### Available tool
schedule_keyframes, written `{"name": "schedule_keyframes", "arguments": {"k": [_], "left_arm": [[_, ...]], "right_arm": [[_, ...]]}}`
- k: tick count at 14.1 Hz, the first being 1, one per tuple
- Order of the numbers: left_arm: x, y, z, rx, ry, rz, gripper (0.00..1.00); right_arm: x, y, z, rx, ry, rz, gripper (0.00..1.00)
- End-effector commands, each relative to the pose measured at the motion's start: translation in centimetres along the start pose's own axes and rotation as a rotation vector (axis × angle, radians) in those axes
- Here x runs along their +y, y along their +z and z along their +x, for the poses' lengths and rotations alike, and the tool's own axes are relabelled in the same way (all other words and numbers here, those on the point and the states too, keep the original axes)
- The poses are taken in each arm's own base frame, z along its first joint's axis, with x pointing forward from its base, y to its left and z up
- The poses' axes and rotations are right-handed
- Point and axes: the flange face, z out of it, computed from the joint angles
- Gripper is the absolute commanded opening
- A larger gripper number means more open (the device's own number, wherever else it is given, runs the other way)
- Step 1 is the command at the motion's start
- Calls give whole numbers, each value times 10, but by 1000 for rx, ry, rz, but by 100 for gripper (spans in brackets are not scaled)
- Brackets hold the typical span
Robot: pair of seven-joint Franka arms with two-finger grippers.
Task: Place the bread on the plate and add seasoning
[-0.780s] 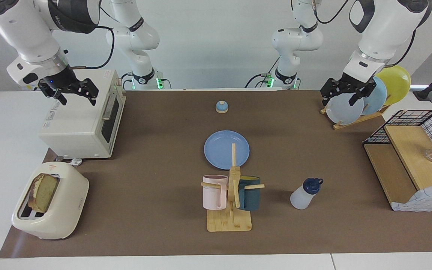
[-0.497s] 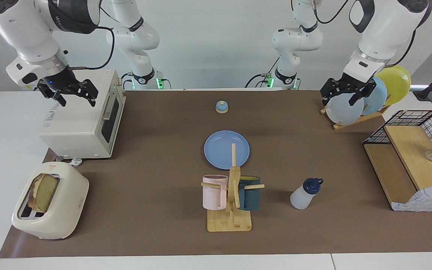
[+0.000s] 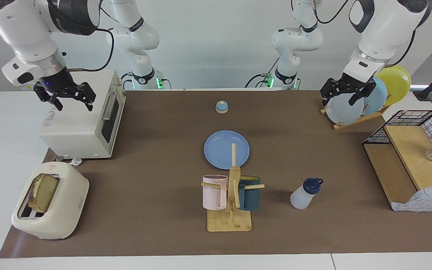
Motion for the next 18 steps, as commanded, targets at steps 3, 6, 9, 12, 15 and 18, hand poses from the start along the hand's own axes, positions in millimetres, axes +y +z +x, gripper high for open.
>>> {"name": "schedule_keyframes", "arguments": {"k": [3, 6, 9, 12, 15, 18], "left_arm": [[17, 26, -11, 144, -33, -13, 100], [31, 54, -23, 265, -49, -34, 100], [41, 82, -17, 355, -49, -51, 100], [43, 120, -18, 440, -7, -26, 100], [54, 162, -1, 461, 30, -8, 100], [66, 200, 13, 496, 7, -39, 100]], "right_arm": [[30, 13, 19, 196, 40, -3, 100], [43, 43, 39, 271, 54, -21, 100], [52, 83, 59, 311, 62, -37, 100], [56, 116, 75, 356, 57, -55, 100], [70, 147, 84, 390, 11, -82, 100], [69, 149, 87, 391, -20, -101, 61]]}}
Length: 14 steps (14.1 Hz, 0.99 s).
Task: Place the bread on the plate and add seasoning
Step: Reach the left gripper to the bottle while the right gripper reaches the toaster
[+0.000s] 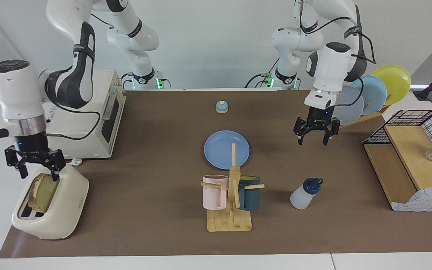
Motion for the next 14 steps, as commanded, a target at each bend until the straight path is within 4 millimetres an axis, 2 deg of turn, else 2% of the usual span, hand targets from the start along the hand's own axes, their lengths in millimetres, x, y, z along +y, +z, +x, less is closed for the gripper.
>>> {"name": "schedule_keyframes", "arguments": {"k": [1, 2, 3, 6, 7, 9, 11, 13, 14], "left_arm": [[22, 34, -6, 39, -44, -25, 100], [27, 44, -8, 53, -58, -36, 100], [27, 48, -7, 70, -61, -41, 100], [27, 67, -9, 67, -63, -43, 100], [35, 82, -13, 70, -54, -53, 100], [29, 90, -6, 81, -60, -46, 100], [31, 99, -3, 79, -60, -45, 100], [23, 111, 1, 109, -65, -31, 100], [25, 121, 2, 112, -53, -17, 100]], "right_arm": [[1, -2, 2, -6, -100, -35, 26], [0, -3, 2, -13, -131, -52, 9], [0, -3, 2, -18, -140, -57, 0], [-7, -19, 18, -23, -155, -60, 0], [-7, -32, 30, -44, -169, -74, 0], [-9, -53, 44, -108, -208, -113, 0], [-29, -89, 54, -152, -230, -108, 0], [-69, -129, 55, -182, -256, -77, 0], [-93, -144, 54, -183, -279, -62, 0]]}}
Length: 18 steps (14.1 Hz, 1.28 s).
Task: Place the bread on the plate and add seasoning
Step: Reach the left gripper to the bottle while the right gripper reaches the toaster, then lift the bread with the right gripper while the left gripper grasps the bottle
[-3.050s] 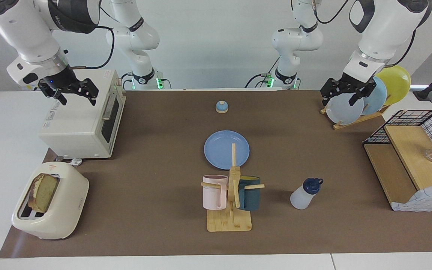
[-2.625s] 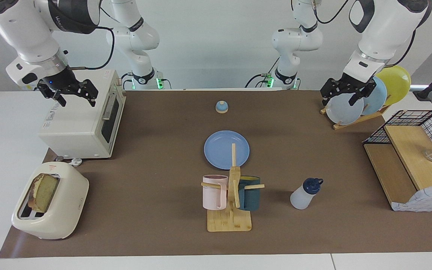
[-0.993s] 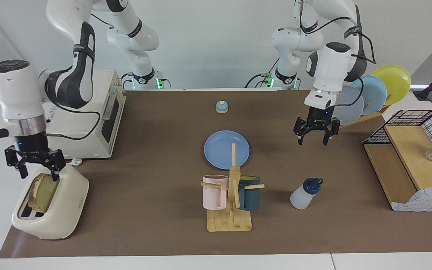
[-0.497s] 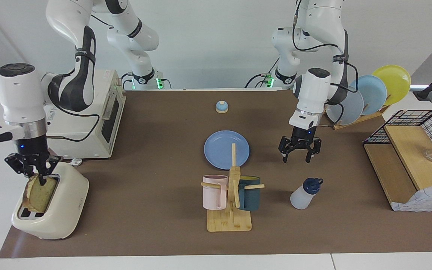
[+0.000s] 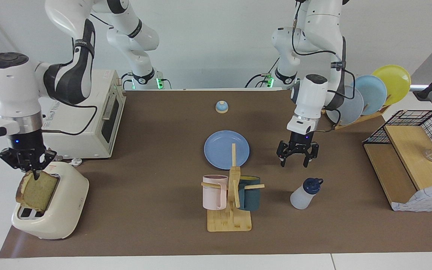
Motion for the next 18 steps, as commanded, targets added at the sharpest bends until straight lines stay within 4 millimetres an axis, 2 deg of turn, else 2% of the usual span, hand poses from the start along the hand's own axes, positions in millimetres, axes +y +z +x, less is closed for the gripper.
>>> {"name": "schedule_keyframes", "arguments": {"k": [1, 2, 4, 7, 9, 11, 15, 18], "left_arm": [[1, 27, 9, 37, 19, 50, 100], [0, 28, 16, 70, 7, 79, 100], [-3, 28, 21, 140, -31, 99, 100], [0, 39, 15, 189, -82, 78, 100], [4, 50, 16, 203, -76, 80, 100], [4, 43, 33, 244, -83, 71, 100], [4, 44, 42, 263, -88, 70, 100], [6, 53, 42, 269, -77, 73, 100]], "right_arm": [[-50, -50, -1, -18, -70, 21, 0], [-80, -56, 1, -27, -94, 38, 0], [-125, -67, 1, -22, -22, 65, 0], [-203, -76, -18, -66, 68, 219, 0], [-261, -78, -40, -87, 154, 244, 0], [-309, -65, -67, -84, 212, 273, 0], [-412, -68, -97, -47, 238, 344, 0], [-458, -54, -110, -15, 227, 386, 0]]}}
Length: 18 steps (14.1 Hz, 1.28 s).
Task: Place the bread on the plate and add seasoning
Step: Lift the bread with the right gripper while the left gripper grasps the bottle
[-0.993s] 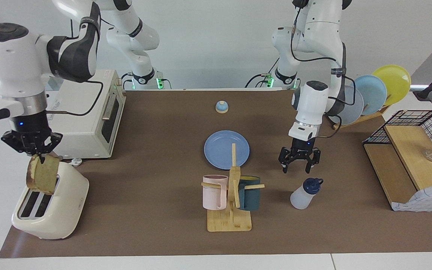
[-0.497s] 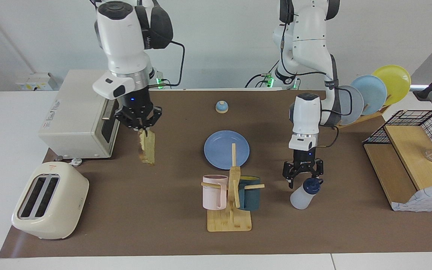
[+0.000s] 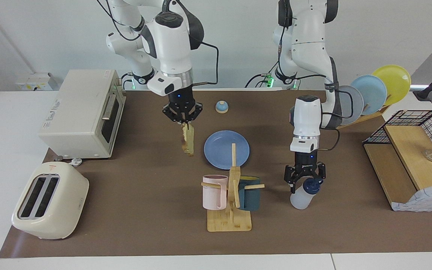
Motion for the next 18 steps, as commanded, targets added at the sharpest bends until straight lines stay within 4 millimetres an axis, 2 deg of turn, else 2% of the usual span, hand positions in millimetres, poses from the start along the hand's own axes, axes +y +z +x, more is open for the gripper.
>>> {"name": "schedule_keyframes", "arguments": {"k": [1, 3, 6, 8, 12, 13, 14, 18], "left_arm": [[-1, 14, 2, 29, 0, 7, 100], [-12, 17, 6, 31, 2, 20, 100], [-11, 17, 11, 35, 9, 22, 100], [-18, 23, 8, 28, 28, 34, 100], [-11, 25, 3, 22, 56, 24, 100], [-10, 24, 3, 23, 58, 22, 100], [-10, 25, 2, 21, 58, 22, 100], [-8, 24, 2, 20, 57, 18, 100]], "right_arm": [[-20, 27, -21, 5, 24, 39, 0], [-25, 41, -24, 37, 29, 67, 0], [-25, 52, -29, 58, 20, 88, 0], [-19, 62, -35, 50, 15, 82, 0], [-14, 73, -46, 71, 11, 103, 0], [-16, 80, -48, 69, 12, 104, 0], [-29, 83, -59, 62, -14, 112, 0], [-29, 86, -68, 52, -22, 104, 0]]}}
